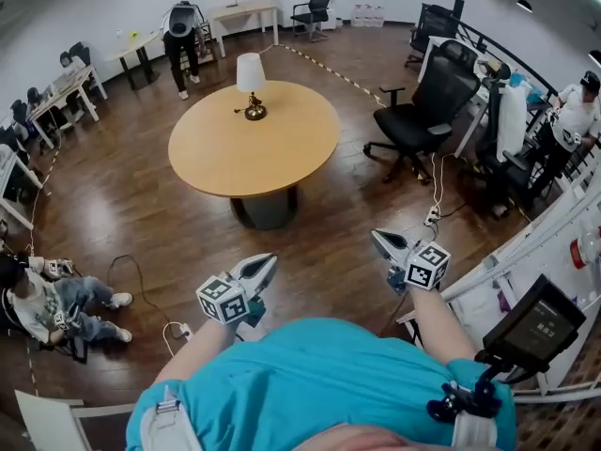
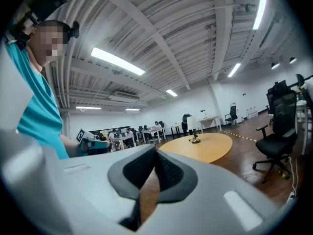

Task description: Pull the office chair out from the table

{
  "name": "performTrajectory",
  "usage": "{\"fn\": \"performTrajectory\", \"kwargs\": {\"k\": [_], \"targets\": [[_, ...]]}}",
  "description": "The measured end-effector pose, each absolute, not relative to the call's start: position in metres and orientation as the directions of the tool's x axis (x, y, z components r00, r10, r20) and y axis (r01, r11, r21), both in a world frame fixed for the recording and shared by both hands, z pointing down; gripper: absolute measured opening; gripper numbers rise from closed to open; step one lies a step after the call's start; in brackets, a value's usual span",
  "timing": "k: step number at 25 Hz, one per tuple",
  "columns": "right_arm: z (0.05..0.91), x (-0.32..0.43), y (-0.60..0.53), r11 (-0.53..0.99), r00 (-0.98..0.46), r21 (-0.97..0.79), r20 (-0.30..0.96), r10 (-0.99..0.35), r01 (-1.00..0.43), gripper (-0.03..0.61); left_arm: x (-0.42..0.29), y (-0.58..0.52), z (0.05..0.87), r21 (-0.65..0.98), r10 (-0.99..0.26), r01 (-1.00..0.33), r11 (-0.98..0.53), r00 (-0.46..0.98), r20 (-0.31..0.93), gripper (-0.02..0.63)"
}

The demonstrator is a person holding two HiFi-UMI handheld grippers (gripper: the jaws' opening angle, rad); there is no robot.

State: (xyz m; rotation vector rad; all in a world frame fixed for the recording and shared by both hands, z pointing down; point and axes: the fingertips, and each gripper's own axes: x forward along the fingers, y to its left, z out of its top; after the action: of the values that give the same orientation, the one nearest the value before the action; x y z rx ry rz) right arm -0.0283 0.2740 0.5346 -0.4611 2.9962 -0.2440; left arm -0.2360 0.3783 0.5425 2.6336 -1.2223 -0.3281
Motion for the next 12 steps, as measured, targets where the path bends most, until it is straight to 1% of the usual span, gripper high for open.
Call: {"fn": "performTrajectory", "kwargs": {"k": [4,8,12], "targets": [[0.538,0.002,0.283,0.949,-0.958,-0.168,-0.061,-0.281,-0.268,0.003,-0.194,0.381,0.543,0.325,-0.783,-0.722,-0.611,0.612,-0.112,0.026],[0.539,0.03,0.295,0.957,-0.964,-0.149,-0.057,-0.261,-0.251,0.003,-0.154,0.396,0.547,0.325,-0.781,-0.723,-0.61,0.617,-0.096,0.026],[0.549,0.041,0.307,0.957,-0.968,-0.171,-0.052,-0.246,-0.235,0.003,-0.144,0.416,0.548,0.315,-0.793,-0.738,-0.596,0.604,-0.086,0.026]]}}
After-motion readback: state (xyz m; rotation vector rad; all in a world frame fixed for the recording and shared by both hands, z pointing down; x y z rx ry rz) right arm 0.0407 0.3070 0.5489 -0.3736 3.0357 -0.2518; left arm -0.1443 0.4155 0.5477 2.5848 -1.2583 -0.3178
